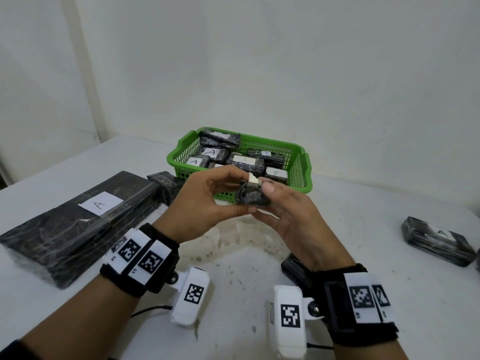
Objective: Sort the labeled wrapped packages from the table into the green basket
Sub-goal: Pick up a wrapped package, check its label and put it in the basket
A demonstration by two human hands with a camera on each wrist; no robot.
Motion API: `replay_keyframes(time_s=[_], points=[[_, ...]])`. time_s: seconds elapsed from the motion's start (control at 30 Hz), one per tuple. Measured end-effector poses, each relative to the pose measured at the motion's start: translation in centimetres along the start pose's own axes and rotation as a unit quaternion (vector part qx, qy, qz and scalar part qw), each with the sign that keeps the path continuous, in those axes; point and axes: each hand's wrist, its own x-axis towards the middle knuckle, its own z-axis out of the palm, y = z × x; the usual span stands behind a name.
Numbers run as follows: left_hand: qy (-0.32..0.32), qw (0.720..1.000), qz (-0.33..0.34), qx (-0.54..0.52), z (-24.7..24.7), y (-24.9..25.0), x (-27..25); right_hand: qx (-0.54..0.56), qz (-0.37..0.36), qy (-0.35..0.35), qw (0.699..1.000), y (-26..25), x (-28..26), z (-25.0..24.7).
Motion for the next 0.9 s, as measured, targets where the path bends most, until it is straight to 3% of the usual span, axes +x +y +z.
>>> replay_keyframes(time_s=[0.17, 0.4, 0.67, 0.8, 0.9], points=[[-0.022, 0.999, -0.005, 0.03, 0.4, 0.1, 0.0, -0.038, -0.02, 0.053, 0.998, 0.3, 0.2, 0.1], [0.009, 1.0, -0.002, 0.024, -0.3, 0.1, 0.0, -0.024, 0.002, 0.023, 0.999, 0.0, 0.1, -0.3], [-0.039, 0.999, 0.003, 0.033, 0.4, 0.0, -0.2, -0.061, -0.01, 0.069, 0.996, 0.5, 0.3, 0.1], [-0.072, 0.996, -0.049, -0.008, -0.6, 0.4, -0.1, -0.089, -0.083, 0.077, 0.99, -0.2, -0.2, -0.3], [-0.053, 0.981, -0.146, -0.113, -0.8, 0.5, 0.1, -0.101, -0.14, 0.037, 0.984, -0.4, -0.5, -0.5]])
